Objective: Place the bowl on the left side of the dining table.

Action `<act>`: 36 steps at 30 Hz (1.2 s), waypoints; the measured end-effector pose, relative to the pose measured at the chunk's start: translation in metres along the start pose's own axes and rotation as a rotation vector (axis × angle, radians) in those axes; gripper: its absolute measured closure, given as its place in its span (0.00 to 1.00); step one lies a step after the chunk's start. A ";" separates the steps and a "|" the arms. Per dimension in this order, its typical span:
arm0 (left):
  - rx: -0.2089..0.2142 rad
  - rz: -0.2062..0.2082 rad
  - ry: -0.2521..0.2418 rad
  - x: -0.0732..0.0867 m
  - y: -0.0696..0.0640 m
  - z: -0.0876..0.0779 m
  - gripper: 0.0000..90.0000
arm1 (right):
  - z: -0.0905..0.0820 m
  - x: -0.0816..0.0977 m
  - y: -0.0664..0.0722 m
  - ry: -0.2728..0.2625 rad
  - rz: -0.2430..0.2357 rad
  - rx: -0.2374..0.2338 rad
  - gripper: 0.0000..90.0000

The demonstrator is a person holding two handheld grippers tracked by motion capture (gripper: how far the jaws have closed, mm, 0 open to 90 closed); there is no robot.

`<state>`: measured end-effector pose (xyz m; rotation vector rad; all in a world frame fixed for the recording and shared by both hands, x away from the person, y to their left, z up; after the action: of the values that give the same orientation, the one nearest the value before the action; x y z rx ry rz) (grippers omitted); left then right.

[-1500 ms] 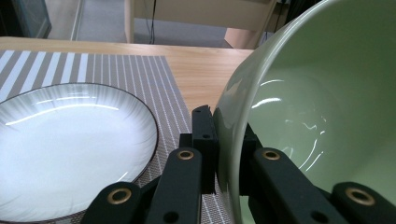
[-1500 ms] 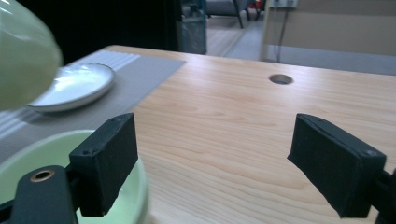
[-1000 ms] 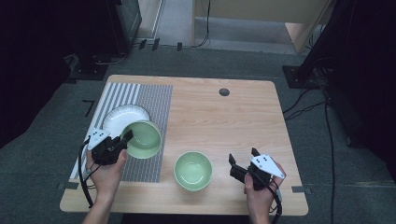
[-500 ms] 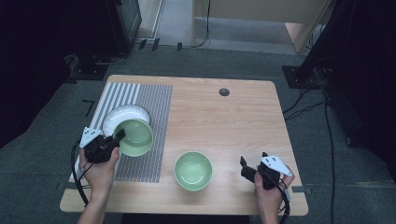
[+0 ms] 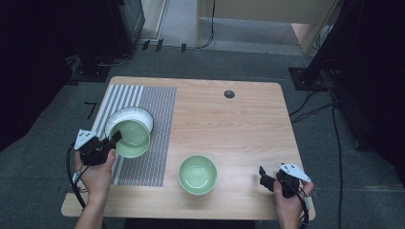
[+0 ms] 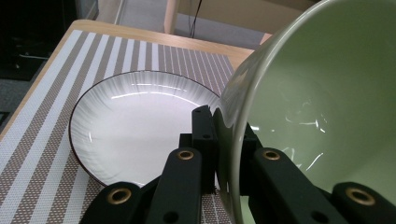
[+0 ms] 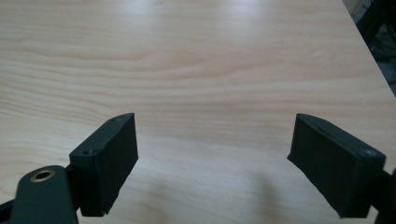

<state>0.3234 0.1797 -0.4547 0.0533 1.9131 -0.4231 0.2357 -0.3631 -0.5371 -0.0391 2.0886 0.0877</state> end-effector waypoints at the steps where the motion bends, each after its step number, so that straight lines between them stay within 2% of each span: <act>1: -0.002 -0.003 -0.001 0.000 0.001 0.000 0.94 | 0.000 0.002 -0.003 0.013 0.007 0.007 0.17; 6: -0.012 -0.011 -0.002 -0.001 0.006 0.000 0.94 | 0.002 0.010 -0.015 0.051 0.039 0.026 0.17; 10: -0.021 -0.019 -0.006 -0.003 0.013 0.000 0.94 | 0.003 0.010 -0.018 0.066 0.037 0.041 0.17; 17: -0.031 -0.033 -0.003 -0.004 0.020 0.000 0.94 | 0.005 0.012 -0.023 0.118 0.018 0.094 0.16; 22: -0.036 -0.047 0.007 -0.005 0.026 0.002 0.94 | 0.003 0.014 -0.030 0.125 0.015 0.059 0.15; 27: -0.050 -0.061 0.005 -0.007 0.033 0.005 0.94 | 0.000 0.016 -0.035 0.127 -0.008 0.021 0.15; 32: -0.063 -0.070 0.016 -0.005 0.041 0.010 0.94 | -0.004 0.017 -0.041 0.127 -0.012 0.013 0.15; 36: -0.072 -0.101 0.034 -0.001 0.050 0.020 0.94 | -0.005 0.018 -0.042 0.125 -0.012 0.014 0.15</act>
<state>0.3530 0.2201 -0.4729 -0.0844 1.9686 -0.4235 0.2257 -0.4052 -0.5523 -0.0490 2.2139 0.0647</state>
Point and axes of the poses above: each handheld gripper's, and its own axes: z roughly forward along the jaws, x roughly out of its underside, y roughly to its left, the point moved 4 cm from there along z, roughly forward along the jaws, and after that the axes turned 6 degrees about -y, right-handed, at the moved point
